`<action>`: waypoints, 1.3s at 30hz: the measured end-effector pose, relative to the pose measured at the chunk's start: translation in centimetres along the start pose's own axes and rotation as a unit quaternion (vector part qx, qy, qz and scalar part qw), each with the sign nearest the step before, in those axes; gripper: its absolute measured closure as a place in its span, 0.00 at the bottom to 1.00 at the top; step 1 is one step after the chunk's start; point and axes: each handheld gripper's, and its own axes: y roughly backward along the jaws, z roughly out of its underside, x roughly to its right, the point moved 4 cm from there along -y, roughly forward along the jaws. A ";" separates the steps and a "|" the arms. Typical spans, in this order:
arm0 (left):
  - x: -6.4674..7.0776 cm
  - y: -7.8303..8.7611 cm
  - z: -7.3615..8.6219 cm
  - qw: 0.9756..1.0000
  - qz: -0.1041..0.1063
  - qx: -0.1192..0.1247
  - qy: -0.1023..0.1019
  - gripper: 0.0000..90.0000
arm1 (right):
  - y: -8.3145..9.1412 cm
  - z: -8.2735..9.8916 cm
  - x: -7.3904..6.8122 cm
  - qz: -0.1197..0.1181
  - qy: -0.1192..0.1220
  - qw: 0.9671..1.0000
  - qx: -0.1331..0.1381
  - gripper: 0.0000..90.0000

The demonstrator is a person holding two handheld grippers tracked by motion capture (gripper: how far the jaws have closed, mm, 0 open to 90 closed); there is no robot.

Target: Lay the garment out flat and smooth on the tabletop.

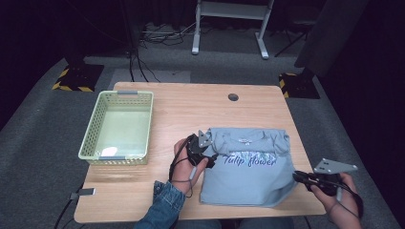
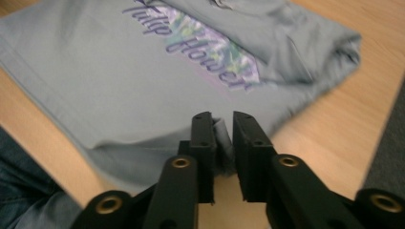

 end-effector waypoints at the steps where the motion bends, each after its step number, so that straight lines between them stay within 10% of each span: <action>1: 0.2 0.1 -0.1 1.000 -0.001 0.001 -0.003 0.24 | 0.7 0.8 0.2 0.005 -0.009 1.000 0.000 0.81; 7: 1.2 0.2 -0.8 1.000 -0.002 0.001 -0.014 0.24 | 2.1 3.0 1.4 0.032 -0.055 0.998 0.019 0.61; 15: 1.5 -0.5 -1.1 1.000 -0.007 -0.014 -0.014 0.24 | 0.8 1.0 2.7 0.026 -0.036 0.998 0.053 0.58; 39: 0.6 -3.9 -2.5 0.999 -0.015 -0.030 -0.006 0.30 | -6.7 -4.2 8.0 0.004 0.008 0.999 0.039 0.51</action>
